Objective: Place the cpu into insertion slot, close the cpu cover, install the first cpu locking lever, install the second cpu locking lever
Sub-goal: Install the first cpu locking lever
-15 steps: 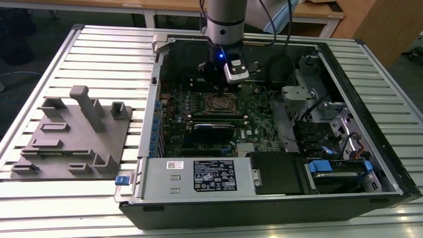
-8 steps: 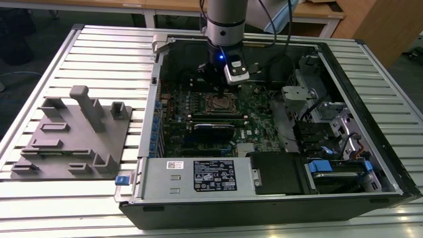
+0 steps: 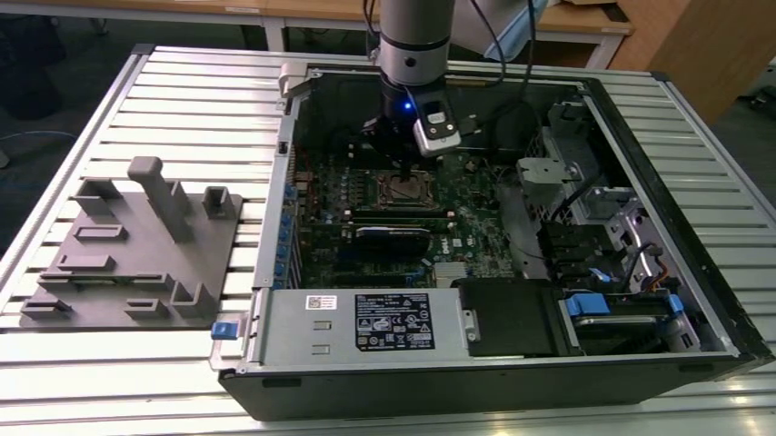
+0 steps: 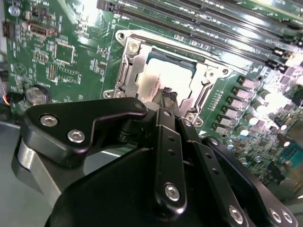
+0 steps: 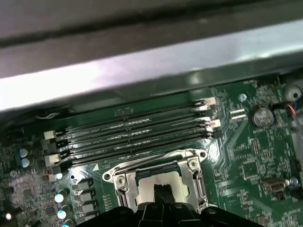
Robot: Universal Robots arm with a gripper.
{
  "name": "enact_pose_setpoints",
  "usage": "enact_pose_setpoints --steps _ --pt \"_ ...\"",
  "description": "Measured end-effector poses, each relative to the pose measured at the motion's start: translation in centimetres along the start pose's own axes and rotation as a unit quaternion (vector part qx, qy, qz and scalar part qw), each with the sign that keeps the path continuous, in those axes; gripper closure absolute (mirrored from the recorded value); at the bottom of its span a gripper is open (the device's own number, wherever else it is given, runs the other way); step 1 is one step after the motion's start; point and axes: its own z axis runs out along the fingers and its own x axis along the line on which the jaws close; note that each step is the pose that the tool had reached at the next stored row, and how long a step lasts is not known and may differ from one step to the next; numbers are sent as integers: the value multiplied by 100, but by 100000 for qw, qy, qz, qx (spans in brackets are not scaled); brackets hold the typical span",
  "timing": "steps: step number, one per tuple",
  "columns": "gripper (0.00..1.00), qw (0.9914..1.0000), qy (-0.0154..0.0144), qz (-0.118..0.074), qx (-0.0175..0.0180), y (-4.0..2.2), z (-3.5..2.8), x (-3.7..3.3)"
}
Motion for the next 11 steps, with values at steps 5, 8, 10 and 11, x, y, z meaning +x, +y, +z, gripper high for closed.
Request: enact_pose_setpoints --steps 5,8,10,11 --pt "90 99995 13 -1026 -60 -1 -9 0" --pt "90 99995 12 -1030 -66 0 -39 -3" --pt "90 99995 7 -1032 -84 0 -39 -3" --pt "90 99995 10 -1031 -75 0 -68 -5"
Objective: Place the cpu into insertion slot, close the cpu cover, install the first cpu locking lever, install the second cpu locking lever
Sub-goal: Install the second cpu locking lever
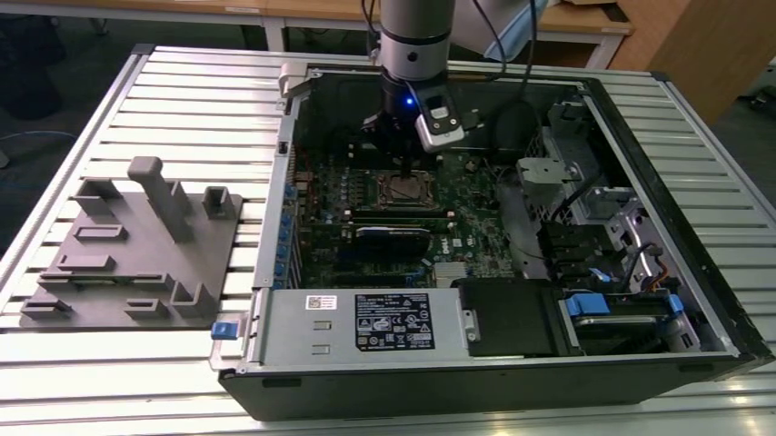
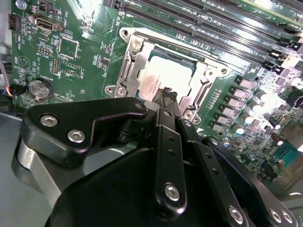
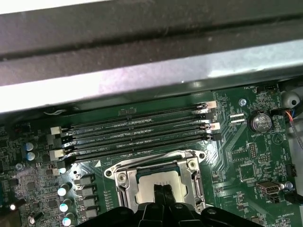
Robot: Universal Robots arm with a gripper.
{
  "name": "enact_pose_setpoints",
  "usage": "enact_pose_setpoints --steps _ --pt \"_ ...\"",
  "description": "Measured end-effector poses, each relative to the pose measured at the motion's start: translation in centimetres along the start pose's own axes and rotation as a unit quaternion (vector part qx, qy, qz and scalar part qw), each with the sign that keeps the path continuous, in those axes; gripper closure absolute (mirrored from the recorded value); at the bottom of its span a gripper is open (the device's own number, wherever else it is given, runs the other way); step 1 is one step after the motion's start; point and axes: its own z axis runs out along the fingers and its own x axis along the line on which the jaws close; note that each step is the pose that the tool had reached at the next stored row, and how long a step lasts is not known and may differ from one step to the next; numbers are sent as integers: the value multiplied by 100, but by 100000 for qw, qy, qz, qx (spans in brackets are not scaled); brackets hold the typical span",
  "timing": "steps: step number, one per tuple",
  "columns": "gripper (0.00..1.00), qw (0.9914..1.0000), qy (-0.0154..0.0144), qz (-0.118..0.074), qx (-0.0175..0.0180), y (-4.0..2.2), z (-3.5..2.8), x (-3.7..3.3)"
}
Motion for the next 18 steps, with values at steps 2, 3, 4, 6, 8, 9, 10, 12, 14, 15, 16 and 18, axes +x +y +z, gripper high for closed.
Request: enact_pose_setpoints --steps 2,3,4,6,8,9,10,12,14,15,16,18 --pt "90 100000 1 -3 1 0 -30 -2" --pt "90 100000 1 -2 3 0 -31 -2" --pt "90 100000 9 -3 21 0 -35 -2" --pt "90 100000 3 -1 7 0 -45 -3" --pt "90 100000 2 -2 7 0 -58 -4" --pt "90 100000 0 -1 2 0 -64 -4" --pt "90 100000 1 1 6 0 -70 -5" --pt "90 100000 -5 1 -10 1 -75 -5" --pt "90 100000 -6 1 -15 1 -76 -5" --pt "90 100000 -2 1 -1 1 -78 -5" --pt "90 100000 0 0 2 0 -79 -5" --pt "90 100000 0 1 -1 1 -80 -5"
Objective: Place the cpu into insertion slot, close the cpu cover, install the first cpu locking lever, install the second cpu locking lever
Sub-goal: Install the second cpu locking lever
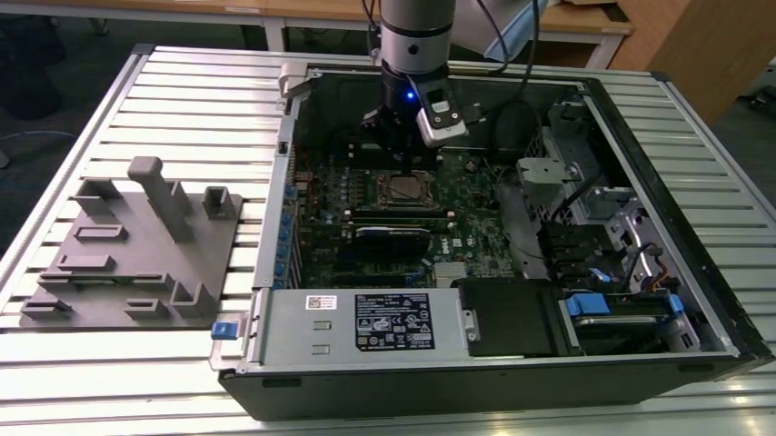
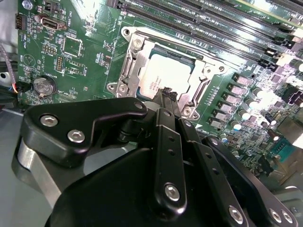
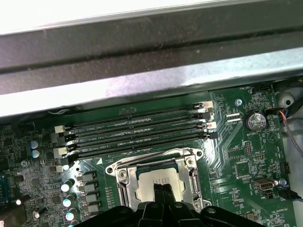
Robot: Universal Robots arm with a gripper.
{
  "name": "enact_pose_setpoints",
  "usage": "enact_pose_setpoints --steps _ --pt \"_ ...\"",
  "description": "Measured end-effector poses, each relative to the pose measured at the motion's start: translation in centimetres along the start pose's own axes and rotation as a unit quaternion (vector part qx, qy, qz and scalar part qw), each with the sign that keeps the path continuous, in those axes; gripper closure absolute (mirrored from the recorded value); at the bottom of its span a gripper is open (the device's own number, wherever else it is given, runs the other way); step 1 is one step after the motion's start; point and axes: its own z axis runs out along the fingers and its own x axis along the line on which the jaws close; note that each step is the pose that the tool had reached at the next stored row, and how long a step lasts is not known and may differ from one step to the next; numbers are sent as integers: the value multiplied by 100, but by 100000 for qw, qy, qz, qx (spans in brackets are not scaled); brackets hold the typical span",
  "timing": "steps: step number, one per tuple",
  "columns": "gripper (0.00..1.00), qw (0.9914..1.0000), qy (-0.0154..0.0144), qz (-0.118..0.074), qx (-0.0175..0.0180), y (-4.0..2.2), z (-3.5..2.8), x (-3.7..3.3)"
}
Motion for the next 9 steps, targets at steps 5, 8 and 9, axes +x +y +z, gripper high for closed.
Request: enact_pose_setpoints --steps 5,8,9 --pt "90 100000 0 1 -2 0 -5 0" --pt "90 100000 4 -2 11 0 -8 -1" --pt "90 100000 7 -2 16 0 -10 -1"
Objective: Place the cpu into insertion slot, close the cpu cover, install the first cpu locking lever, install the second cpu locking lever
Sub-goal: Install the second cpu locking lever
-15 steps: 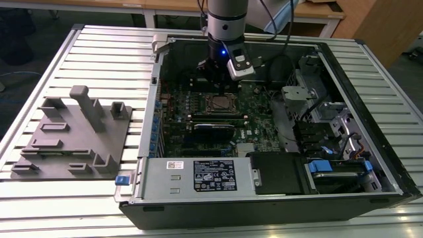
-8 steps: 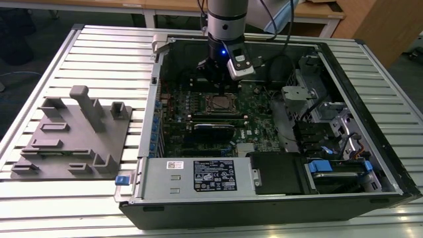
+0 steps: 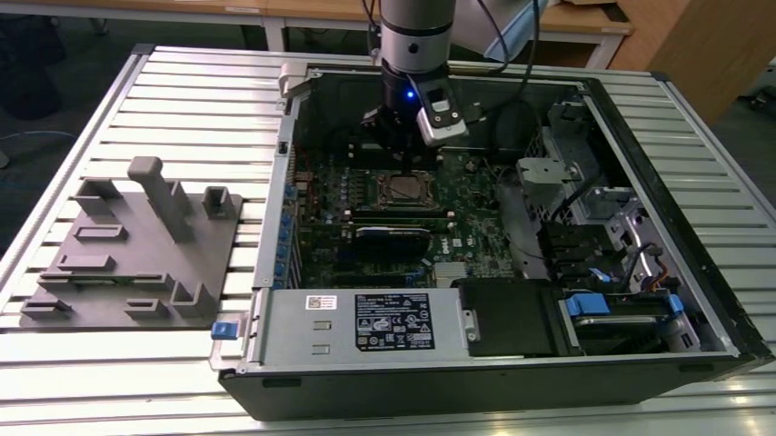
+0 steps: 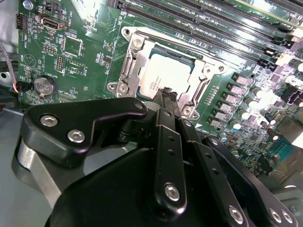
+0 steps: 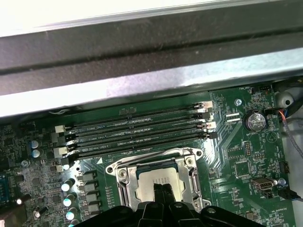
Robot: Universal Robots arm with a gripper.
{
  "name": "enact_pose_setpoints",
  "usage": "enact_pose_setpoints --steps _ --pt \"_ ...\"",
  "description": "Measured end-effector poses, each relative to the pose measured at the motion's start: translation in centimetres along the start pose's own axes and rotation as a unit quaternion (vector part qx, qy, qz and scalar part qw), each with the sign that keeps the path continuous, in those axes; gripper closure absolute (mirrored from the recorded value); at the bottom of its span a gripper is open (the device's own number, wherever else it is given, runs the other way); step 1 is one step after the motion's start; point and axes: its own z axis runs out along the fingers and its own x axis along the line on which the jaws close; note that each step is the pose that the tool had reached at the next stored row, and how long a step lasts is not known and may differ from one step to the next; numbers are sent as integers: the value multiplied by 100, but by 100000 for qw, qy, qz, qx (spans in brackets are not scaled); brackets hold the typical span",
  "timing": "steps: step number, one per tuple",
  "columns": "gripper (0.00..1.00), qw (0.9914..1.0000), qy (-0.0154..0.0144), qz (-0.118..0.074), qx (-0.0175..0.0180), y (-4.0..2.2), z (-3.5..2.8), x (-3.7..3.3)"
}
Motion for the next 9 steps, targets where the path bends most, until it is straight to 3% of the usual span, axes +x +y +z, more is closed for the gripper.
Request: enact_pose_setpoints --steps 9 --pt "90 100000 151 0 21 0 -24 -2"
